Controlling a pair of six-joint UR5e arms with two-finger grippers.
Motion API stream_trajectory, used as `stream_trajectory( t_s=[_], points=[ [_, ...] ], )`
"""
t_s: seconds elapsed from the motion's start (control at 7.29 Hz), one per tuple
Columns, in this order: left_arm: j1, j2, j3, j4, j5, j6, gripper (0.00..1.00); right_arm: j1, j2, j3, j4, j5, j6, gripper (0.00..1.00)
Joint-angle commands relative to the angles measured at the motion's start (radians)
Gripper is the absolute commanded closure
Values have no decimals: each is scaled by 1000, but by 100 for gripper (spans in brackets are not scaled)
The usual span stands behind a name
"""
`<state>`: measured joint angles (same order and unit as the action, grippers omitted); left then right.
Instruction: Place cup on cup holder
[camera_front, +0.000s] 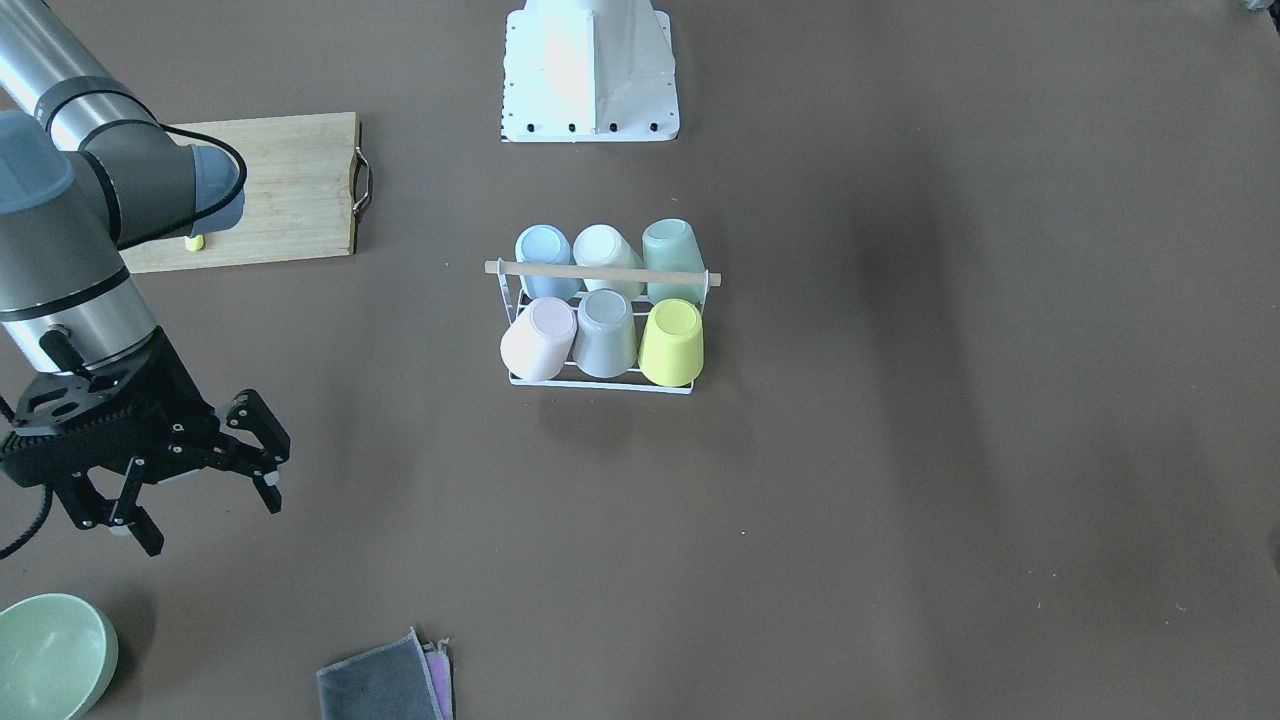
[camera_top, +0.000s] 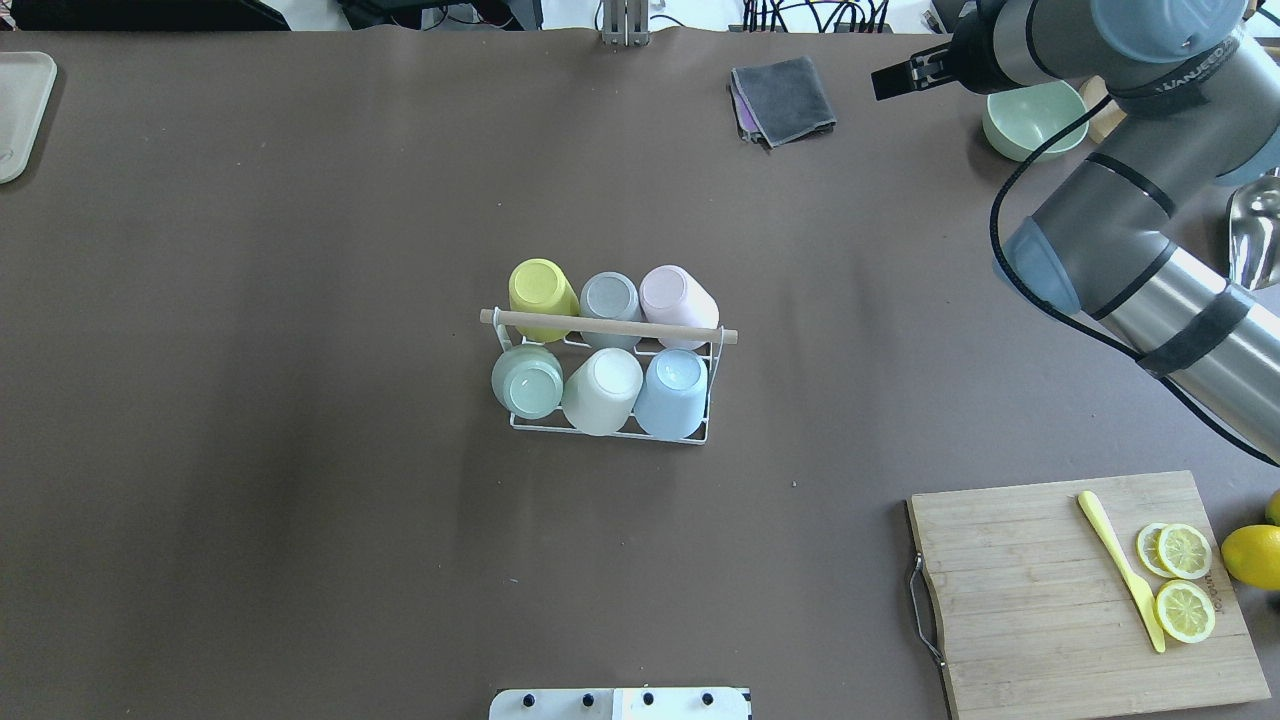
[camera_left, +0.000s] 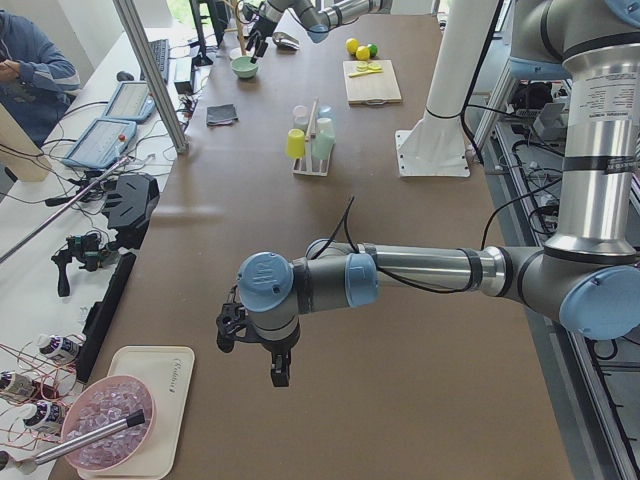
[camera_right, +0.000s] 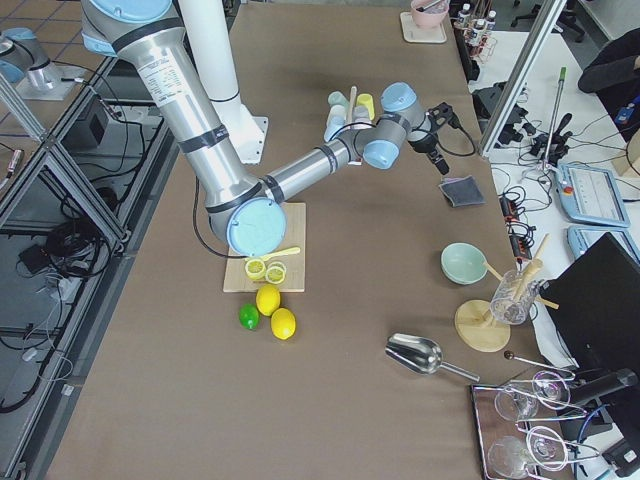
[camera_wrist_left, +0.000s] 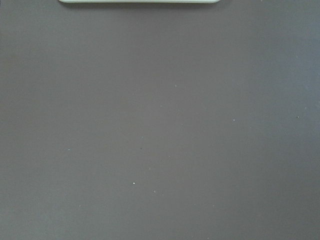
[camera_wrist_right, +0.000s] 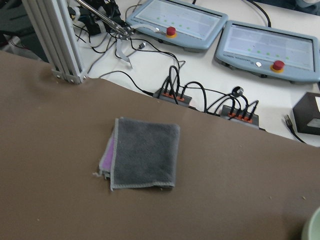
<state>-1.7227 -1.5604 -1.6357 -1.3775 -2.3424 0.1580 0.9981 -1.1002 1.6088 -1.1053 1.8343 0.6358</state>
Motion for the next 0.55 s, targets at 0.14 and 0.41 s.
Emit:
stream_trajectory(
  t_s=[0.14, 0.41],
  points=[
    [2, 0, 7, -2, 0, -2, 2, 123, -89, 100, -395, 174, -42, 0],
    [5, -10, 36, -11, -2, -6, 2, 238, -151, 112, -575, 314, -183, 0]
  ],
)
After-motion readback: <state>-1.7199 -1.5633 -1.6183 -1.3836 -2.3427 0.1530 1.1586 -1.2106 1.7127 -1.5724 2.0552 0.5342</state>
